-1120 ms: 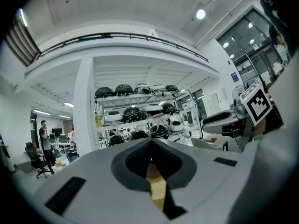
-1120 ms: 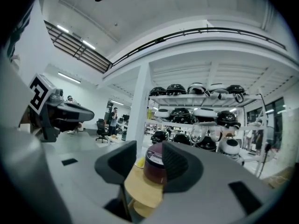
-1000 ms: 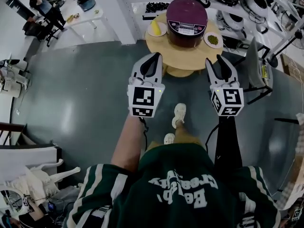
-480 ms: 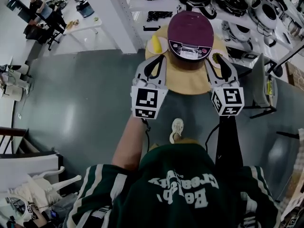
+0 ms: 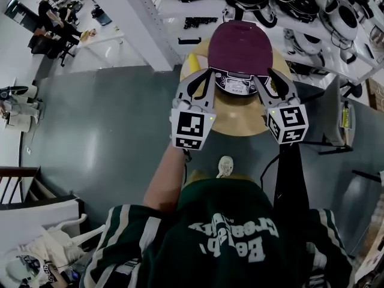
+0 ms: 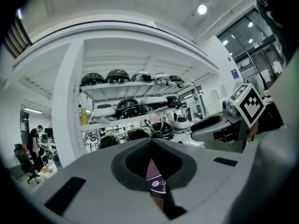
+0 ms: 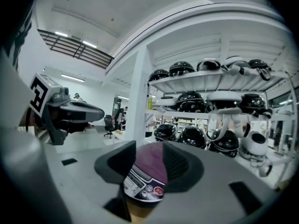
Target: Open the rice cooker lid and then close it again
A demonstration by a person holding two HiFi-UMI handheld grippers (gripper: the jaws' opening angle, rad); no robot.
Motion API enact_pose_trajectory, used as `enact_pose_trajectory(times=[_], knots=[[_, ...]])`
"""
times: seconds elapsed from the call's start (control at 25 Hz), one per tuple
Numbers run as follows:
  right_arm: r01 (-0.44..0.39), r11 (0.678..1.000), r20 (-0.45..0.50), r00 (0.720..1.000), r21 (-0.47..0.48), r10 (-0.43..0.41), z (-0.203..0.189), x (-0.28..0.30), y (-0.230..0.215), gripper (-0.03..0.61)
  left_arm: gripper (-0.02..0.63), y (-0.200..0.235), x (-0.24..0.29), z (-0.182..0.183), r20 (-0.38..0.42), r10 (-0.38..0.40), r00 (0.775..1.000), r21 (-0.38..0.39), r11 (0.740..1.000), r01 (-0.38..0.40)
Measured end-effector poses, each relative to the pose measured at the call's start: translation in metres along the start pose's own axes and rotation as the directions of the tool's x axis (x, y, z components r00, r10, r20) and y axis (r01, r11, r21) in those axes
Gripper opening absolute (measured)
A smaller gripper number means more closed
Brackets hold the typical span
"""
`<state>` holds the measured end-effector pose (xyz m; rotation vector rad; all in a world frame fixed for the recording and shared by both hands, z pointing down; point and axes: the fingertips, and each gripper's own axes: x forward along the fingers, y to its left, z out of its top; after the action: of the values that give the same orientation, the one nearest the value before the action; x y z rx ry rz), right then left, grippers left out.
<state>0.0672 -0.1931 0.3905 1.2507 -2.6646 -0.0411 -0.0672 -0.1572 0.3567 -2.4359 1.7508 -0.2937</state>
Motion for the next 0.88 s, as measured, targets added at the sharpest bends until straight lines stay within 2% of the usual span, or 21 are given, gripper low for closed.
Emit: enact_pose_trajectory(times=[0.2,0.4,0.6,0.88], knots=[[-0.105,0.994,-0.077,0.991,0.017,0.106,-0.017,0.020,0.008,0.198,0.002,-0.004,0.019,-0.007,-0.005,-0.024,1.000,-0.011,1.000,0.024],[-0.185,0.983,-0.208,0.961,0.000,0.180,-0.037,0.040,0.025,0.199,0.000,0.003,0.029,-0.012,-0.009,-0.050,0.999,-0.017,0.999,0.050],[-0.272,0.962,-0.394,0.887,-0.019,0.243,-0.065,0.057,0.041,0.193,0.000,0.013,0.044,-0.020,-0.018,-0.096,0.995,-0.023,0.995,0.095],[-0.322,0.947,-0.542,0.796,-0.002,0.270,-0.087,0.077,0.056,0.190,0.001,0.025,0.073,-0.033,-0.027,-0.182,0.983,-0.047,0.983,0.180]])
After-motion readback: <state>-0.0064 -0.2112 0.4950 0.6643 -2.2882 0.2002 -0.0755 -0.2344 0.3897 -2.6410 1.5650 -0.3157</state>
